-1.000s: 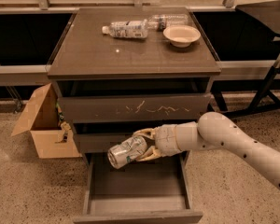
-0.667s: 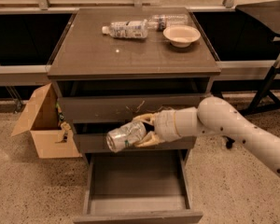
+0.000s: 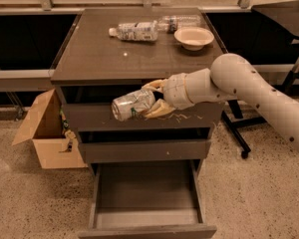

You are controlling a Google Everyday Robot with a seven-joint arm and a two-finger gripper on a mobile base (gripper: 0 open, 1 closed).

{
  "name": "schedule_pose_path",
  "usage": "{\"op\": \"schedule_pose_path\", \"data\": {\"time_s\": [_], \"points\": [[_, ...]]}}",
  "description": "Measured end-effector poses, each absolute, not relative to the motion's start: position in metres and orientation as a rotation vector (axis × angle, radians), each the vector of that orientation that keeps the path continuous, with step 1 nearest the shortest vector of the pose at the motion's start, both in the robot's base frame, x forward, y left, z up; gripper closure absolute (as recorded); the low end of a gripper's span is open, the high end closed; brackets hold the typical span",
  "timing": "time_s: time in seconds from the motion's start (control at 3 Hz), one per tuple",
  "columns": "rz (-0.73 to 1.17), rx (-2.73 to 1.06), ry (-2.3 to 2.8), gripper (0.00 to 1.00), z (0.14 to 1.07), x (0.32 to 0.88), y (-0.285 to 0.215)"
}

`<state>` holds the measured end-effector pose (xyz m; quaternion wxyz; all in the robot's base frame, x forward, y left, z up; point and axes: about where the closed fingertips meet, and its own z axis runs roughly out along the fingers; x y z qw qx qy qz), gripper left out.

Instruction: Pick 7up can from bottom drawer and place on counter

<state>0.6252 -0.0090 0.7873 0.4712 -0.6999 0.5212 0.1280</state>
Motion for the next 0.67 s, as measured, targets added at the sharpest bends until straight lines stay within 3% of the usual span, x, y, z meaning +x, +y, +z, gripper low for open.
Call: {"op": "schedule_pose_path", "data": {"time_s": [0.67], "points": [[0.274,-1.747,1.231,1.0,0.825,0.641,0.008]]}}
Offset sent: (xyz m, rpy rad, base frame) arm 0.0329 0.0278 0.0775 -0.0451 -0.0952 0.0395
